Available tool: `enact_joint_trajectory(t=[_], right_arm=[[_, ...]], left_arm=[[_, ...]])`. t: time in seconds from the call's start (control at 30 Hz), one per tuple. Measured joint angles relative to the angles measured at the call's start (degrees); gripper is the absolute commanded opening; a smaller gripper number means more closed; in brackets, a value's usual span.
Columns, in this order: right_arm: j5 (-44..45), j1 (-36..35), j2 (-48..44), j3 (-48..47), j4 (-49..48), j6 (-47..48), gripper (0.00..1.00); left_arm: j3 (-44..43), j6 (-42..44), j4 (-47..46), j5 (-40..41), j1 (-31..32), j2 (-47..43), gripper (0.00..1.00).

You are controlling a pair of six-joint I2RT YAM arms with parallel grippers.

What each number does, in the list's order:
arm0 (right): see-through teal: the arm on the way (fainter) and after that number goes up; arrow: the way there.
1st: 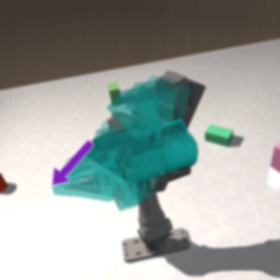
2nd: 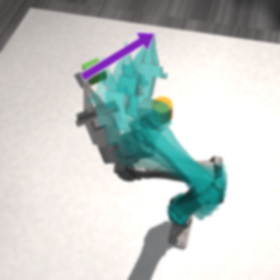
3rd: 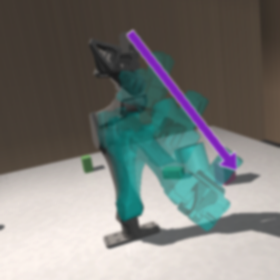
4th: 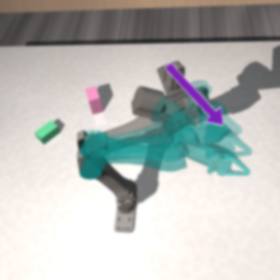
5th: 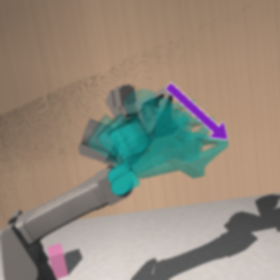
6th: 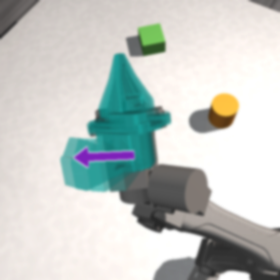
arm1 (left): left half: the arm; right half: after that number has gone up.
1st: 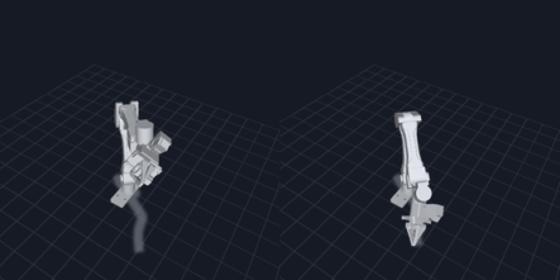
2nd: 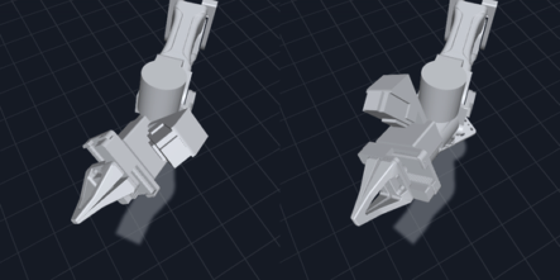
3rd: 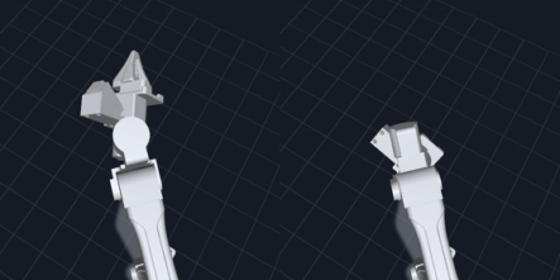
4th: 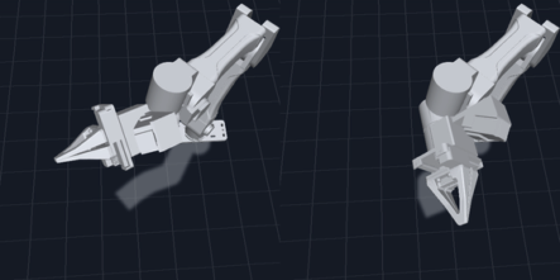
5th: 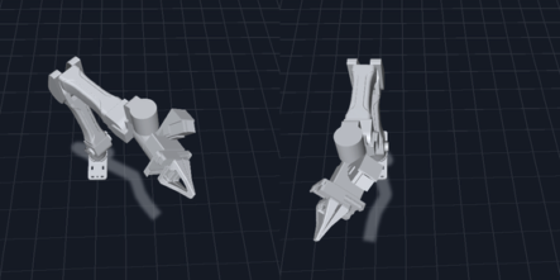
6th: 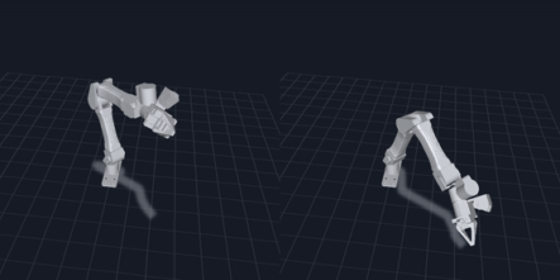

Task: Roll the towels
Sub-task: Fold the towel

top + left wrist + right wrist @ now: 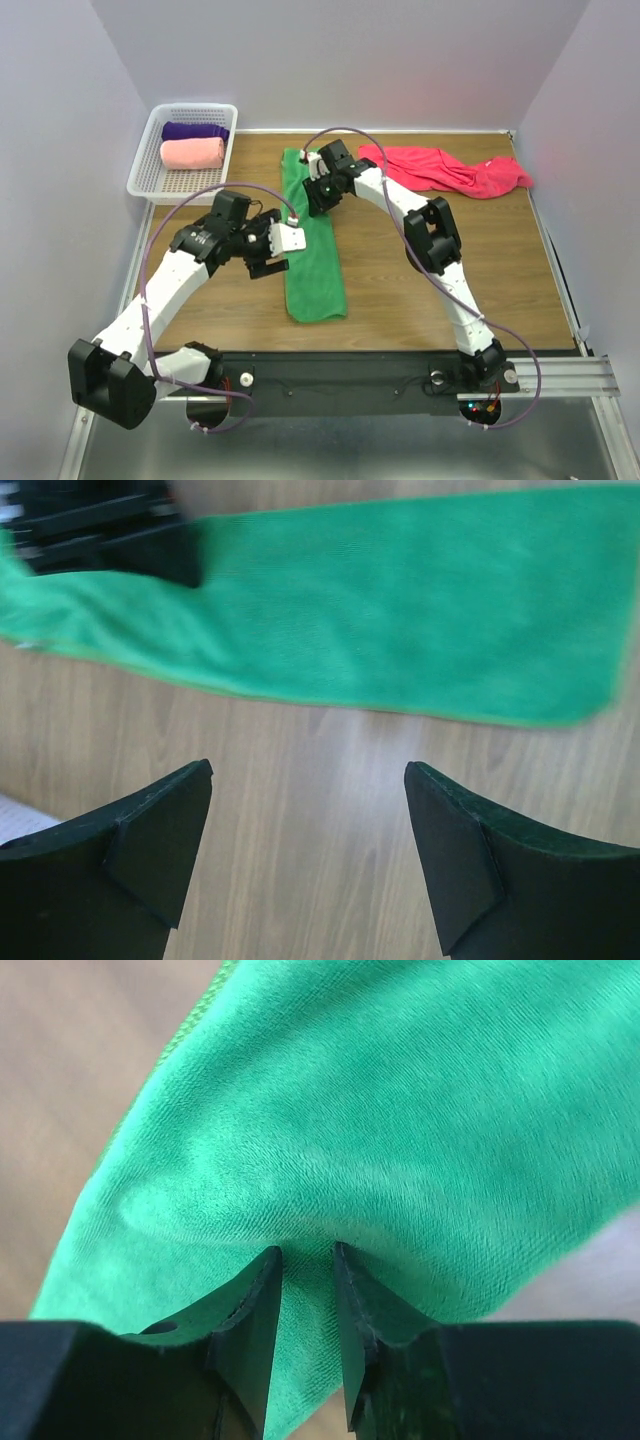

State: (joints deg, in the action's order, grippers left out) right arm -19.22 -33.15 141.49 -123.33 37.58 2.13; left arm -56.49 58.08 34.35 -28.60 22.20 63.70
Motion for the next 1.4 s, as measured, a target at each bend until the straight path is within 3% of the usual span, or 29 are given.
enact_joint_trajectory(t=[0.2,0.37,0.43,0.47,0.53,0.77,1.03,1.13,1.3,1.4], right_arm=[[3.56,2.05,2.45,-4.24,-2.32,0.68,0.51],[1.55,2.71,-5.14,6.14,-2.60,1.05,0.58],[-0.04,2.75,-9.68,11.15,-2.34,0.76,0.66],[-0.52,2.73,-11.56,12.61,-2.05,0.52,0.75],[-2.32,2.73,-16.68,16.65,-1.99,0.11,0.77],[-6.32,4.13,-29.66,22.32,-1.97,-0.24,0.79],[-7.15,10.45,-31.74,24.92,-1.33,-0.24,0.79],[-7.28,13.25,-31.74,24.92,-0.63,-0.24,0.79],[-7.63,17.09,-31.78,24.92,-0.46,-0.20,0.79],[-7.78,18.23,-31.82,24.92,-0.26,0.07,0.79]], left_arm=[[3.74,1.42,2.23,2.10,9.42,0.09,0.72],[7.91,-3.06,0.22,6.23,23.15,1.70,0.68],[9.57,-6.16,-2.12,8.46,27.58,3.56,0.68],[10.12,-7.37,-3.17,9.18,29.29,4.94,0.68],[10.40,-9.77,-5.22,10.49,31.28,7.82,0.69],[10.27,-14.08,-13.70,14.05,33.51,18.97,0.60],[10.27,-14.16,-17.62,16.48,33.62,23.54,0.45],[10.14,-14.45,-18.14,16.76,33.64,24.13,0.34],[9.86,-14.56,-19.10,17.73,34.03,24.96,0.00],[9.53,-14.71,-18.51,17.88,34.05,25.03,0.00]])
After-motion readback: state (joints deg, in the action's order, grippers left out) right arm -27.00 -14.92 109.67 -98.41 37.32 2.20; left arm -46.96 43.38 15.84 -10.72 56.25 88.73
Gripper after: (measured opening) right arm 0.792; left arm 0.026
